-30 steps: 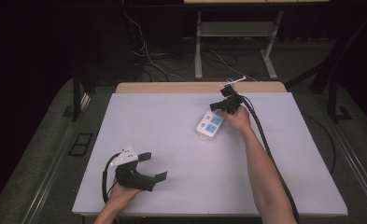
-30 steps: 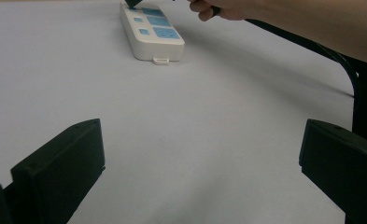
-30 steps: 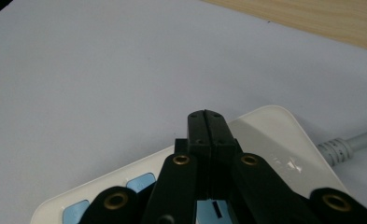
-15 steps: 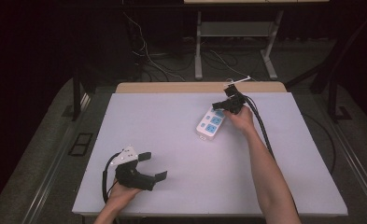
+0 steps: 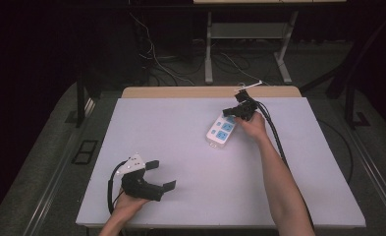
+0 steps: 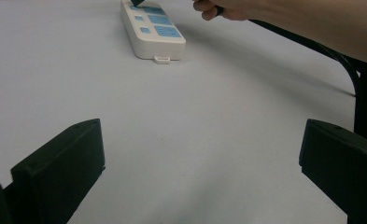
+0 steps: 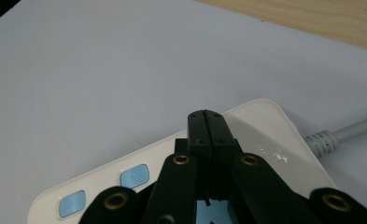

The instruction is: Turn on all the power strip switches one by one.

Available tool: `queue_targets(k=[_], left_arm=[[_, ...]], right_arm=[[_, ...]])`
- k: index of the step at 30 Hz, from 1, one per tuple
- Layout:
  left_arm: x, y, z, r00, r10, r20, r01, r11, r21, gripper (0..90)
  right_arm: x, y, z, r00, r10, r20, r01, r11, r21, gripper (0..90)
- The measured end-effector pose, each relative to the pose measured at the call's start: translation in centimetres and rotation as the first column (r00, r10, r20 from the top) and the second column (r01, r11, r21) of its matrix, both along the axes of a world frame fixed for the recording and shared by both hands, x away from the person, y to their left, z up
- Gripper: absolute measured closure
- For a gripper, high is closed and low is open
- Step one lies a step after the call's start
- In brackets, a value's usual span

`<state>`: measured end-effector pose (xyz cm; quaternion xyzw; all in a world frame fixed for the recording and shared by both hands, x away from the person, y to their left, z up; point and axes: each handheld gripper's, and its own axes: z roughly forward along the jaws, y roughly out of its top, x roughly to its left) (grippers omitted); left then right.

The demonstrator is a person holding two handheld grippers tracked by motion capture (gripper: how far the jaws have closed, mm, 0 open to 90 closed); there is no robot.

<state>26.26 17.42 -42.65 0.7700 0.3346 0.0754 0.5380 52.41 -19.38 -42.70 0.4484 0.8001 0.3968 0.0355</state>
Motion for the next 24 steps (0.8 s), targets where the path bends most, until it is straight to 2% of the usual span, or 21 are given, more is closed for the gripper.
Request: queue_targets(k=[5,11,14,15,16,19,21,24], left_arm=[[-0.1,0.0,0.0,1.0,0.0,-0.001,0.0,1.0,-0.001,0.0],[-0.1,-0.1,0.0,1.0,0.002,-0.001,-0.002,1.0,0.003,0.0],[-0.2,-0.1,0.1,1.0,0.006,0.004,-0.006,1.0,0.007,0.0],[-0.2,-0.1,0.1,1.0,0.007,0.005,-0.007,0.9999,0.009,0.0],[-0.2,-0.1,0.1,0.9999,0.009,0.006,-0.009,0.9999,0.009,0.0],[-0.3,0.0,0.2,0.9999,0.01,0.011,-0.01,0.9999,0.004,0.0],[-0.3,0.1,0.1,0.9999,0.01,0.009,-0.01,0.9999,0.004,0.0],[-0.1,0.0,0.0,1.0,0.006,0.007,-0.007,1.0,0.007,0.0]], right_arm=[[-0.1,0.1,-0.1,1.0,-0.004,0.0,0.004,1.0,-0.001,90.0],[-0.2,0.3,-0.1,0.9998,-0.007,0.017,0.007,1.0,-0.024,90.0],[-0.2,0.5,-0.4,0.9995,0.028,-0.017,-0.027,0.999,0.028,90.0],[-0.4,0.9,-0.4,0.9995,0.025,0.019,-0.025,1.0,0.006,90.0],[-0.4,1.1,-0.2,0.9994,0.021,0.029,-0.02,1.0,-0.017,90.0],[-0.3,1.1,-0.3,0.9998,0.002,0.02,-0.002,1.0,-0.003,90.0],[-0.4,0.9,-0.4,0.9998,0.01,0.016,-0.01,1.0,0.008,90.0],[-0.4,1.0,-0.3,0.9997,0.016,0.018,-0.016,1.0,-0.005,90.0]])
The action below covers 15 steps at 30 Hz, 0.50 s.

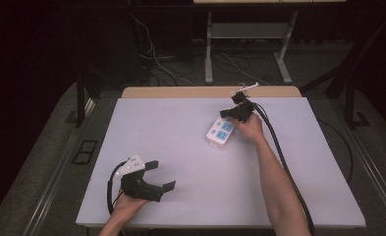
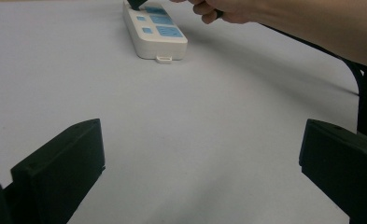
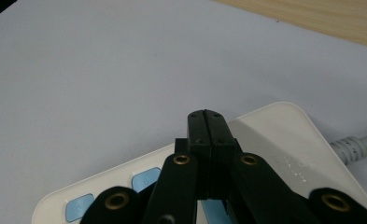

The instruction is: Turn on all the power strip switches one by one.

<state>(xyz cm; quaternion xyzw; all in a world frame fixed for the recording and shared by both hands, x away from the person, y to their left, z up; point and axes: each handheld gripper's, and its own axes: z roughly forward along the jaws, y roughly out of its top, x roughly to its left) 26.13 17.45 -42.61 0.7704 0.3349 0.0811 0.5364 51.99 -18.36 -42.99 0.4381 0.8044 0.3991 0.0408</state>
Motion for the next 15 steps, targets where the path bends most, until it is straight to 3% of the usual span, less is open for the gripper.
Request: queue_targets(k=[7,13,15], left_arm=[[-0.14,-0.17,0.04,1.0,-0.001,0.001,0.001,1.0,0.003,0.0],[-0.17,-0.14,0.04,1.0,0.004,0.003,-0.004,1.0,0.001,0.0],[-0.26,-0.12,0.1,1.0,0.003,0.005,-0.003,1.0,0.004,0.0]], right_arm=[[0.19,-0.5,-0.33,0.9995,-0.007,-0.03,0.009,0.998,0.055,90.0],[0.02,-0.58,-0.49,0.9996,-0.022,-0.02,0.023,0.999,0.049,90.0],[-0.13,-0.85,-0.8,0.9991,-0.036,-0.021,0.037,0.996,0.084,90.0]])
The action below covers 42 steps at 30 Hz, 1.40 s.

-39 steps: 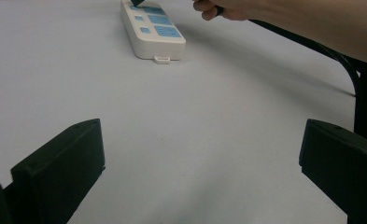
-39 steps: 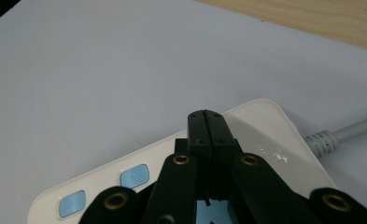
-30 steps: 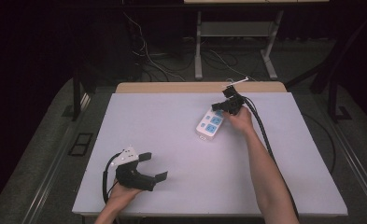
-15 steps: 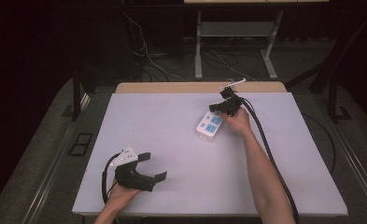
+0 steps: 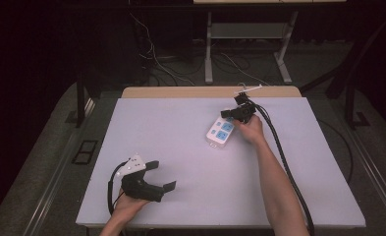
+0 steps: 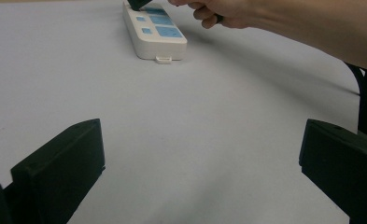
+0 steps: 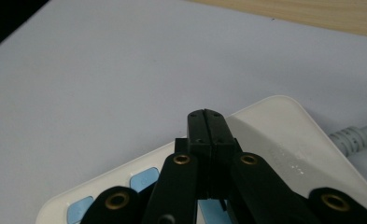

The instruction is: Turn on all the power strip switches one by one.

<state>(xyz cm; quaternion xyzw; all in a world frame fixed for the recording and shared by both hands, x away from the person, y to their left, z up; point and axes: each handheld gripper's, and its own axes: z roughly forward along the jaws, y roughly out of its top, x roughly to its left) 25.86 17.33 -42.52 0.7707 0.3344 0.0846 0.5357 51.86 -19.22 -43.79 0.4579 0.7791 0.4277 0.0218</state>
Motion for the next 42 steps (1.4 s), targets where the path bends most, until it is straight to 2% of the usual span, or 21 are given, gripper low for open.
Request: queue_targets(k=[3,7,10,12,19,22,27,29,33,37,42], left_arm=[[0.1,-0.1,-0.1,1.0,-0.005,-0.003,0.005,1.0,0.005,0.0],[0.1,-0.1,-0.1,1.0,-0.003,-0.005,0.003,1.0,-0.001,0.0],[0.2,-0.1,-0.1,1.0,-0.004,-0.006,0.004,1.0,-0.002,0.0],[0.2,-0.1,-0.1,1.0,-0.004,-0.006,0.004,1.0,-0.004,0.0],[0.1,-0.2,-0.1,0.9999,-0.01,-0.003,0.01,0.9999,0.001,0.0],[0.1,-0.3,-0.1,0.9999,-0.011,-0.005,0.011,0.9999,0.0,0.0],[0.1,-0.4,-0.1,0.9999,-0.013,-0.006,0.013,0.9999,0.004,0.0],[0.1,-0.5,-0.1,0.9999,-0.013,-0.006,0.013,0.9999,0.003,0.0],[0.1,-0.6,-0.2,0.9998,-0.017,-0.008,0.017,0.9999,0.004,0.0],[0.0,-0.7,-0.2,0.9998,-0.02,-0.006,0.02,0.9998,0.007,0.0],[0.0,-0.9,-0.2,0.9998,-0.021,-0.006,0.022,0.9997,0.009,0.0]], right_arm=[[-0.2,0.1,0.2,0.9998,0.013,0.015,-0.013,1.0,-0.026,90.0],[-0.1,-0.1,0.0,0.9999,0.011,0.011,-0.011,1.0,0.001,90.0],[-0.2,0.1,0.3,0.9997,0.016,0.02,-0.016,1.0,-0.02,90.0],[-0.3,0.2,0.6,0.9994,0.022,0.028,-0.02,0.999,-0.051,90.0],[-0.9,-0.8,2.5,0.9985,0.017,0.052,-0.016,1.0,-0.026,88.2],[-1.5,-1.1,3.2,0.9977,0.024,0.063,-0.021,0.999,-0.038,80.0],[-3.3,-1.7,4.5,0.9965,0.02,0.082,-0.016,0.999,-0.045,60.3],[-4.3,-2.0,4.7,0.9954,0.014,0.095,-0.008,0.998,-0.058,49.0],[-6.6,-3.1,5.0,0.9947,-0.005,0.103,0.009,0.999,-0.041,24.7],[-9.2,-4.3,5.1,0.9956,-0.008,0.093,0.012,0.999,-0.039,0.5],[-13.6,-5.8,5.2,0.9944,-0.001,0.106,0.006,0.999,-0.046,0.5]])
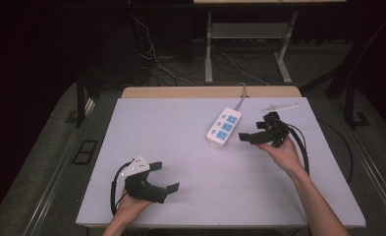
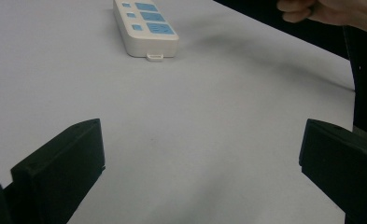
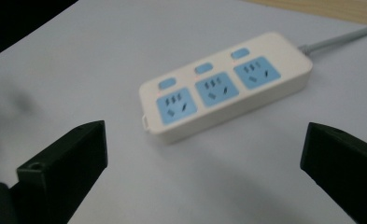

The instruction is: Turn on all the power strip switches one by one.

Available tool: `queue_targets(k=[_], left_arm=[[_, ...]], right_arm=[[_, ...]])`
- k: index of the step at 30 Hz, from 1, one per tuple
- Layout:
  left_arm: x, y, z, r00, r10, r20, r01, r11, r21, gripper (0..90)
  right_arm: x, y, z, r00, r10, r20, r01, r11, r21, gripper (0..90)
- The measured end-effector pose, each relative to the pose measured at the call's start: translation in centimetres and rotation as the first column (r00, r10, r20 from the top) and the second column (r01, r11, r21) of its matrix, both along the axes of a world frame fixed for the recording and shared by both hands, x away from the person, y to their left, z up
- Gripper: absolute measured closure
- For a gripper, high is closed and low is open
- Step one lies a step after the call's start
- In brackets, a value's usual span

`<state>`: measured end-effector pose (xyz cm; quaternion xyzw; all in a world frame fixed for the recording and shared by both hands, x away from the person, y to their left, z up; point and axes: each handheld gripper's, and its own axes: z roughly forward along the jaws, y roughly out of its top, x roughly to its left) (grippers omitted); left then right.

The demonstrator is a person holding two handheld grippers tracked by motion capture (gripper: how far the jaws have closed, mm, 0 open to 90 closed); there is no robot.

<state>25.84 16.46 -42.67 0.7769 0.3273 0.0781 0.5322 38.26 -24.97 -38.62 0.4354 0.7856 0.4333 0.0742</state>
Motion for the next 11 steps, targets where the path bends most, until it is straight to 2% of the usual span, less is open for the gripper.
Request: queue_targets(k=[2,8,11], left_arm=[[0.0,0.0,0.0,1.0,0.001,0.001,-0.001,1.0,0.0,0.0],[-0.1,0.0,0.0,1.0,0.003,0.004,-0.003,1.0,0.002,0.0],[-0.1,-0.1,0.0,1.0,0.004,0.003,-0.004,1.0,0.003,0.0]], right_arm=[[-1.7,-0.7,-0.2,1.0,0.005,0.003,-0.005,1.0,0.0,0.5],[-6.6,-2.7,-0.4,0.9998,0.001,0.021,-0.002,0.999,0.043,0.5],[-8.5,-3.3,-0.9,0.9997,-0.005,0.022,0.004,0.999,0.052,0.5]])
